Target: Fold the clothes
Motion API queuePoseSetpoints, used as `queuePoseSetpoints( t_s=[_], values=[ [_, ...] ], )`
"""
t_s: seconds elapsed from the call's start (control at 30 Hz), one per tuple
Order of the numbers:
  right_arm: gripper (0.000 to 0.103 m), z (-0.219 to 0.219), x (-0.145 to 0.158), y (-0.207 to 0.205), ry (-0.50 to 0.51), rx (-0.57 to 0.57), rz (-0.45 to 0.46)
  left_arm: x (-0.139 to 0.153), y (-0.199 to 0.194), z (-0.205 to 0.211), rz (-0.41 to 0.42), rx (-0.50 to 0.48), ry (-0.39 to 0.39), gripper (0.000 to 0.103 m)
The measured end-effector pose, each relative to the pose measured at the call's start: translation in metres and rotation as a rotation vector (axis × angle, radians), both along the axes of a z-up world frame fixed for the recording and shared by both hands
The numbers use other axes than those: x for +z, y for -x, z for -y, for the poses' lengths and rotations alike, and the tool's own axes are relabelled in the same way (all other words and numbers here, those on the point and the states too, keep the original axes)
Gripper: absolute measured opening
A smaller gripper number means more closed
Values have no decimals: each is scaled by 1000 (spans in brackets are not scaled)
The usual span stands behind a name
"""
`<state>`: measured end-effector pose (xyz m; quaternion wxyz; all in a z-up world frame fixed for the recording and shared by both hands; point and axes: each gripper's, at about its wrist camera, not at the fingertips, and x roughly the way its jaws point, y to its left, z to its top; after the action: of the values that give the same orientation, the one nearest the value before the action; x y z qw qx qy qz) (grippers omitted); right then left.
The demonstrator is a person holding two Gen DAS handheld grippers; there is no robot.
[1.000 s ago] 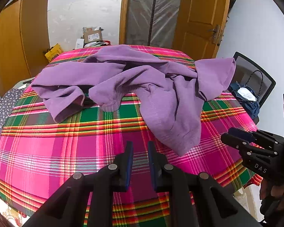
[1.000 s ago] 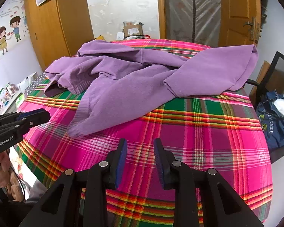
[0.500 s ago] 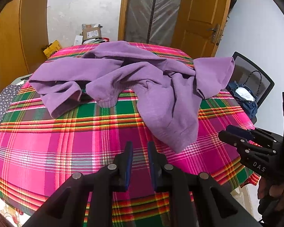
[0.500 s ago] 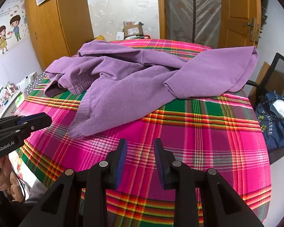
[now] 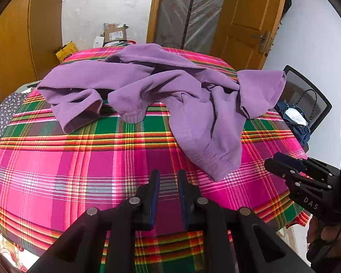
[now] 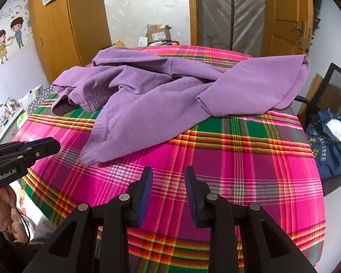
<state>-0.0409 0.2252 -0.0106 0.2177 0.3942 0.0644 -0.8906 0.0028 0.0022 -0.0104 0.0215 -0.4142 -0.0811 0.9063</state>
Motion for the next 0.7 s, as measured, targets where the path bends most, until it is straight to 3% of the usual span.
queuePoseSetpoints(
  t_s=[0.7],
  values=[
    [30, -3, 1, -2, 11, -14, -15, 6, -5, 4, -44, -12, -9, 16]
  ],
)
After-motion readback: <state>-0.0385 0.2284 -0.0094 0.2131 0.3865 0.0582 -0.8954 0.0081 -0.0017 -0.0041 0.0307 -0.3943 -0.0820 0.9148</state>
